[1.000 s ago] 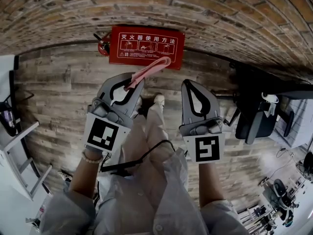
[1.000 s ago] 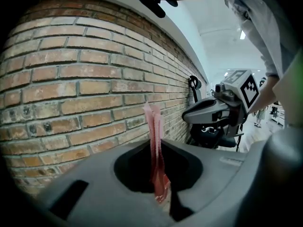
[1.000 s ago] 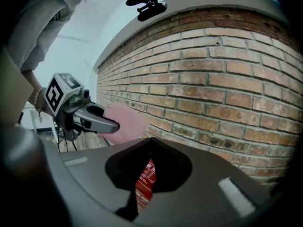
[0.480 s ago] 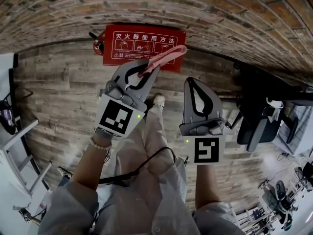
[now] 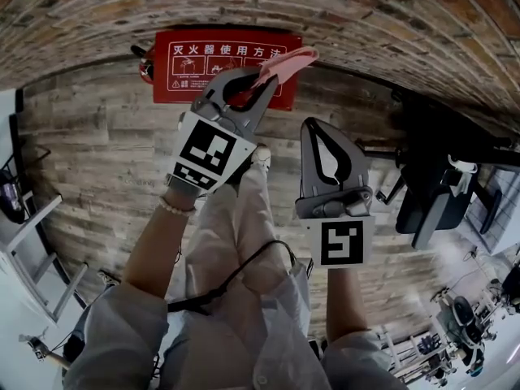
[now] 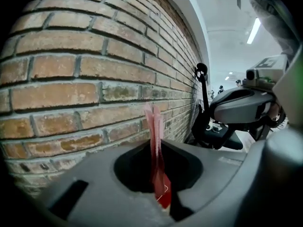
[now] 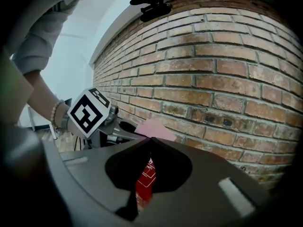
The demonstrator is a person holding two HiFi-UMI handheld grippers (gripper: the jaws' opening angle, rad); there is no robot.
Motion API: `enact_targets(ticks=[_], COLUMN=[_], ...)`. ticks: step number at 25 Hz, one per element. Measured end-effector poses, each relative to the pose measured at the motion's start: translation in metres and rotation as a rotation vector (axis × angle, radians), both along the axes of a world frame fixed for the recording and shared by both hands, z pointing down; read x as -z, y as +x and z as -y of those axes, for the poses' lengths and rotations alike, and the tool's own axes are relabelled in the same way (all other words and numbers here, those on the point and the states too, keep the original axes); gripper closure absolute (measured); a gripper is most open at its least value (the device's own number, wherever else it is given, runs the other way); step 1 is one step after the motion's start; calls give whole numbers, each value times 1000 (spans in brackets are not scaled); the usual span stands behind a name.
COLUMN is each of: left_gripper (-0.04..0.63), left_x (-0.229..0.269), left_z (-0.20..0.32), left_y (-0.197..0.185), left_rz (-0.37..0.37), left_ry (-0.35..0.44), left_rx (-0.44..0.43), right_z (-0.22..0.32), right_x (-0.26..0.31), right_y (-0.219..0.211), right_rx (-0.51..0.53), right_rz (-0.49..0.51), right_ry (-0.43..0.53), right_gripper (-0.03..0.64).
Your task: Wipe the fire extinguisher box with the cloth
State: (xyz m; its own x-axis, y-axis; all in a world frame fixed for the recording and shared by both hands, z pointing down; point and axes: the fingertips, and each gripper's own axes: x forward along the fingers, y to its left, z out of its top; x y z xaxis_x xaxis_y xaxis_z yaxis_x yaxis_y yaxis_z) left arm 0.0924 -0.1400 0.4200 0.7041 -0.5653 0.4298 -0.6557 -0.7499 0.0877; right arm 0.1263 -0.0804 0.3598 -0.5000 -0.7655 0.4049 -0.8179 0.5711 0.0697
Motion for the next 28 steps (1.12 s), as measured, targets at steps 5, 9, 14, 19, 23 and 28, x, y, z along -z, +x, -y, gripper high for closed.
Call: enact_targets(ticks=[5,9,14,19,23,28], left_gripper=[584,584,584,584,584,584], left_x=[-29,-54,-86,-104,-121,-141], left_z=[15,26,39,48,53,57], left_y=[13,22,30,39,45,45], left_rz=[9,9,31,60,78,126], left_ry=[-40,-100,-180,-224,-275,-342], left_rx=[1,13,14,5,5,18], right_z=[3,2,1,3,6,12], right_x=[-9,-16,-27,-35,-40,-41], right_y=[10,12,13,14,18,21], right_rx=[-13,-7,0,-4,-9,-11], right_rz=[11,21,22,25,22,26], right_ry=[-10,-17,-41,-55,-65,-61], right_gripper=[614,614,614,614,614,614])
